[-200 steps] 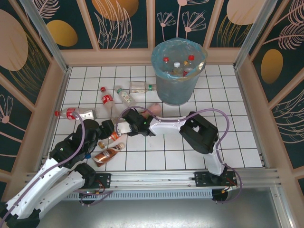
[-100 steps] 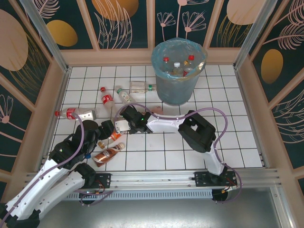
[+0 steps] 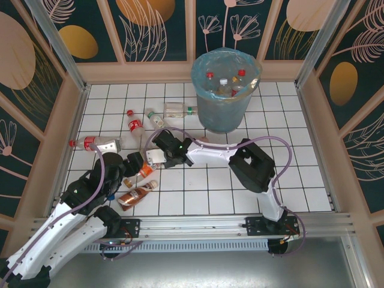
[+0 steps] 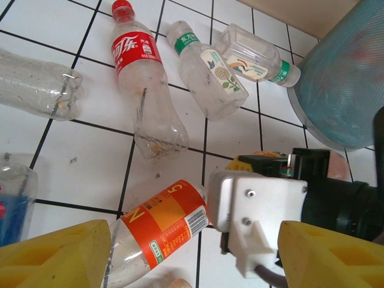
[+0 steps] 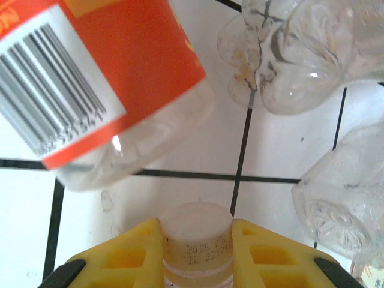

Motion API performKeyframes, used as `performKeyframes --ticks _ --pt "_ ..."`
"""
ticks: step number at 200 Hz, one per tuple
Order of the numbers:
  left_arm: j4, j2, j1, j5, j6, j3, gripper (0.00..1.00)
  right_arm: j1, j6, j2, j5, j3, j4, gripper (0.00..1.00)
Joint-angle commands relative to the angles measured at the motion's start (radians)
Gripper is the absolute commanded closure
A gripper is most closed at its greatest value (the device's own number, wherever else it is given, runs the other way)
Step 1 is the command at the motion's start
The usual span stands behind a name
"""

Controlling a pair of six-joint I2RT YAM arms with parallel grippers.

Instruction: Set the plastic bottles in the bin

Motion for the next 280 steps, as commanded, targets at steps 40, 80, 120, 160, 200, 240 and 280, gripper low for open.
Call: performKeyframes --ticks 40,80,120,160,200,240,280 --pt "0.023 0.002 -0.005 0.012 0.021 -0.013 0.26 -0.031 0.082 -0.068 -0.033 -0.030 -0.123 0.76" --pt "0.023 0.004 -0.006 0.013 0.019 -0.011 0.26 -0.044 0.101 -0.004 -0.024 0.015 -0.199 0.74" --pt "0.023 0.007 -0.006 0.013 0.020 -0.013 0.26 -0.054 0.103 0.048 -0.023 0.080 -0.254 0.65" --pt "0.022 0.008 -0.006 0.012 0.021 -0.013 0.26 -0.059 0.109 0.113 -0.027 0.152 -0.328 0.56" --pt "0.023 0.008 -0.006 0.012 0.021 -0.012 0.25 -0.062 0.126 0.134 -0.026 0.188 -0.354 0.58" --pt "0.025 0.012 -0.005 0.007 0.022 -0.012 0.25 -0.064 0.148 0.111 -0.034 0.208 -0.356 0.71" --pt "0.031 0.022 -0.006 -0.008 0.037 0.003 0.25 -0.075 0.222 0.025 -0.076 0.264 -0.393 0.78"
